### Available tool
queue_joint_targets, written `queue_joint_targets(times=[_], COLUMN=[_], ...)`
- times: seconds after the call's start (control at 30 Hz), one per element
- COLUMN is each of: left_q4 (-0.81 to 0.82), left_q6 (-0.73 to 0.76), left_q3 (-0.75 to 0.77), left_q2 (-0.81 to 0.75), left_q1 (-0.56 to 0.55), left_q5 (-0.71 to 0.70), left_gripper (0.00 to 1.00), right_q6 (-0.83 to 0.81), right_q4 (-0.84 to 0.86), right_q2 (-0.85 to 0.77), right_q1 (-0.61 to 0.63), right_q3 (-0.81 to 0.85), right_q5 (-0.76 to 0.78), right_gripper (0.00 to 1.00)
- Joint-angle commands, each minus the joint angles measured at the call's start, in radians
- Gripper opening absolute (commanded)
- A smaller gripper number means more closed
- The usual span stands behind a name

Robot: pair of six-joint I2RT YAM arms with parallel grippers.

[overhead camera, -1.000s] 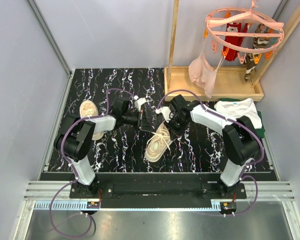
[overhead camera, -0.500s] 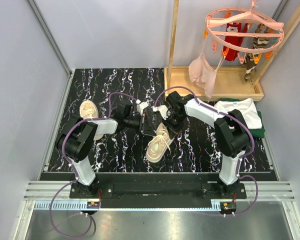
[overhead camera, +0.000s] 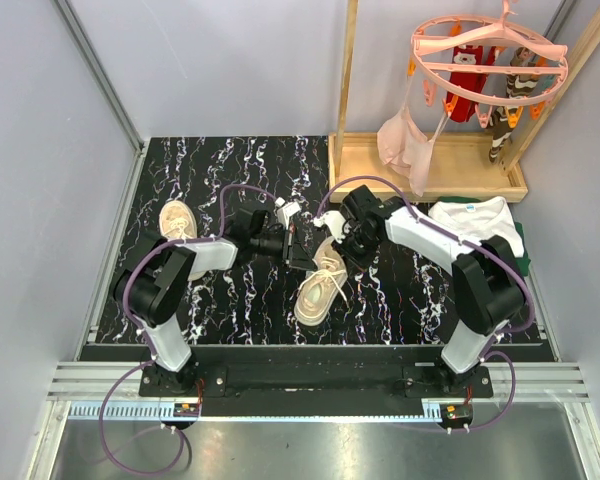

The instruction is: Tie the shoes

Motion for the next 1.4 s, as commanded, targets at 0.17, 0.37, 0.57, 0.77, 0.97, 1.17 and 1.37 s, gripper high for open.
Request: queue_joint_targets(times=[0.17, 0.37, 0.57, 0.77, 0.97, 1.17, 1.37], left_q4=[0.057, 0.049, 0.134, 0.148, 0.071, -0.029, -0.269], left_q6=[-0.028, -0.032, -0.118, -0.125, -0.048, 0.061, 0.246], left_q3=[0.021, 0.018, -0.005, 0.008, 0.015, 0.038, 0.131], left_q2=[-0.083, -0.082, -0.091, -0.074, -0.054, -0.079, -0.190], left_q1=[0.006, -0.003, -0.039, -0.050, -0.036, -0.020, 0.042], left_q5=[0.014, 0.016, 0.017, 0.016, 0.000, 0.009, -0.018], left_gripper=[0.00, 0.00, 0.00, 0.00, 0.00, 0.47, 0.57], right_q6=[-0.023, -0.043, -0.044, -0.054, -0.043, -0.035, 0.017], right_q4=[0.017, 0.013, 0.005, -0.010, -0.052, -0.115, -0.161], right_q2=[-0.077, -0.078, -0.096, -0.098, -0.083, -0.113, -0.193], right_q1=[-0.017, -0.020, -0.040, -0.057, -0.054, -0.052, -0.068], right_q3=[-0.014, -0.025, -0.019, -0.008, -0.043, -0.016, 0.113], right_q5=[0.085, 0.094, 0.091, 0.074, -0.009, -0.072, -0.030], right_gripper=[0.00, 0.00, 0.00, 0.00, 0.00, 0.65, 0.84])
